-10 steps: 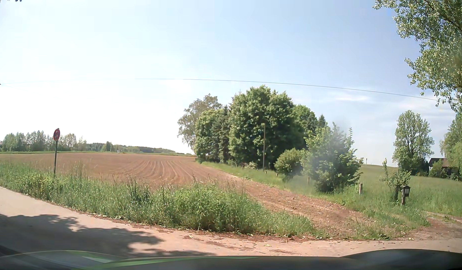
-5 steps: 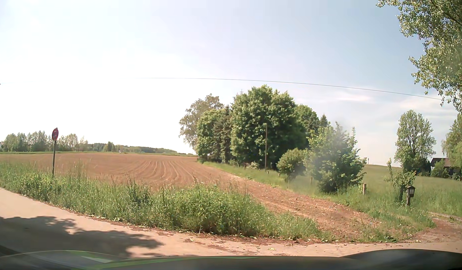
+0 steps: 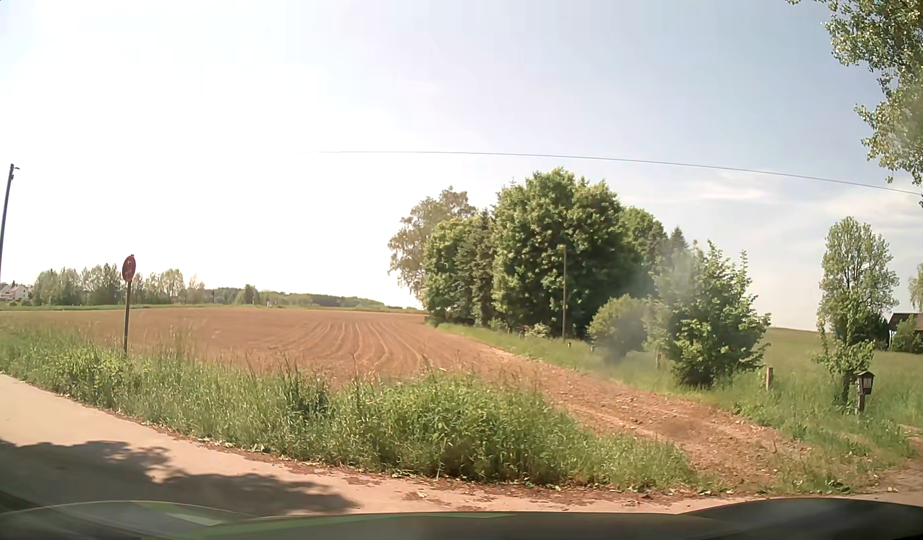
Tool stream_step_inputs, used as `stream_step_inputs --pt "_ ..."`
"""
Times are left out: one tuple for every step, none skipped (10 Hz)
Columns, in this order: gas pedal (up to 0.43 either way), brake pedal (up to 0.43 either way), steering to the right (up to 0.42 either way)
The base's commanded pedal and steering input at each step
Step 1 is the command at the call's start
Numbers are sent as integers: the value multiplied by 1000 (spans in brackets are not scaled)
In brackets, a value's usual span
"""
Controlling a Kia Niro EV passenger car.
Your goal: Follow the waypoints while adhering to traffic rules and regulations
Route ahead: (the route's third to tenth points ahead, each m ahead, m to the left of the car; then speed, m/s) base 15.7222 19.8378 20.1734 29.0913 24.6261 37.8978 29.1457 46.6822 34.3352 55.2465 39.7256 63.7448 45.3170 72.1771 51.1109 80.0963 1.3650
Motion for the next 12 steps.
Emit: stream_step_inputs --pt "220 0 -666" --pt "220 0 -686" --pt "220 0 -693" --pt "220 0 -693" --pt "220 0 -692" --pt "220 0 -692" --pt "220 0 -691" --pt "220 0 -691" --pt "220 0 -689" --pt "220 0 -688" --pt "220 0 -683" --pt "220 0 -670"
